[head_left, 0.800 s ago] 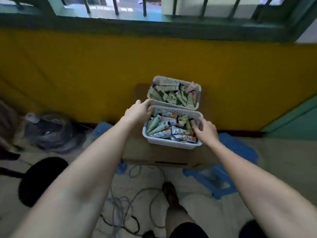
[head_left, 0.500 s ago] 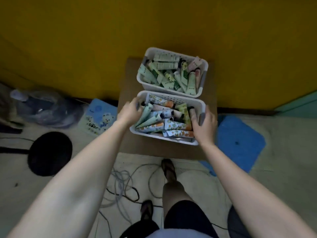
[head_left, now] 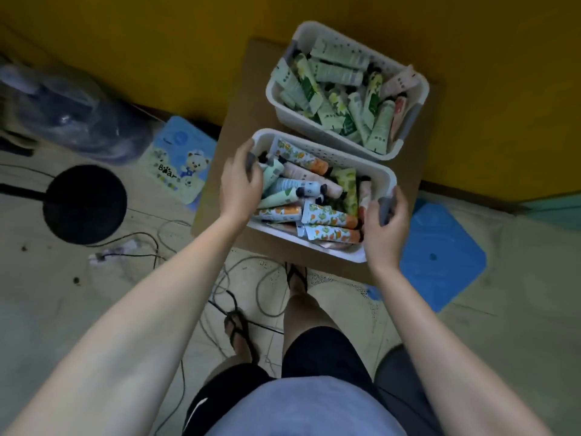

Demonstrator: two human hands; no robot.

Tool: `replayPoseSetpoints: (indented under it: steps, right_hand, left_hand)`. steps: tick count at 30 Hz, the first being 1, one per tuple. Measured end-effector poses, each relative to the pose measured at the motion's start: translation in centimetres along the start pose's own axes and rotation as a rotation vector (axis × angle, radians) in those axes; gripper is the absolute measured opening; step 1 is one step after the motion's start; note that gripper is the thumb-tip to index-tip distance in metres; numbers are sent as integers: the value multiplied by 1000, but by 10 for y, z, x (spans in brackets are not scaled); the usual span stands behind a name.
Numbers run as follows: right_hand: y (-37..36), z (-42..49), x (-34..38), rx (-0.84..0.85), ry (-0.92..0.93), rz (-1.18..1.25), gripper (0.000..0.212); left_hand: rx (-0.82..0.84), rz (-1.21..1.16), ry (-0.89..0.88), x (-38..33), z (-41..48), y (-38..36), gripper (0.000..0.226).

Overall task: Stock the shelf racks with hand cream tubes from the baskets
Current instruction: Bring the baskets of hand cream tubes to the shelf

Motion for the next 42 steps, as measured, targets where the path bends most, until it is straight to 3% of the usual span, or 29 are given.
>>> replayPoseSetpoints:
  steps: [5, 11, 24, 33, 42]
  right_hand:
    - [-11, -23, 34, 50, 99, 22, 47]
    - [-78, -90, 77, 352, 296, -61, 46]
    - [-306, -410, 153, 928, 637, -137, 46]
    - [-400, -615, 245, 1197, 918, -88, 47]
    - [-508, -755, 366, 1313, 1031, 14, 47]
  left_hand:
    - [-108, -125, 69, 32, -32, 36, 43]
    - [-335, -192, 293, 111, -85, 120, 44]
    - [-911, -258, 624, 349, -256, 385, 43]
    - [-1249, -148, 692, 425, -334, 570, 41]
    - [-1379, -73, 680, 467, -327, 760, 43]
Point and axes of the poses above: each hand's wrist, its own z-axis towards the middle knuckle, its own y-axis out of the back of the hand, x = y × z, the point moved 1 cm from there along z, towards the middle knuckle, and after that the axes turned 1 degree about -x, right-handed, at the moved point
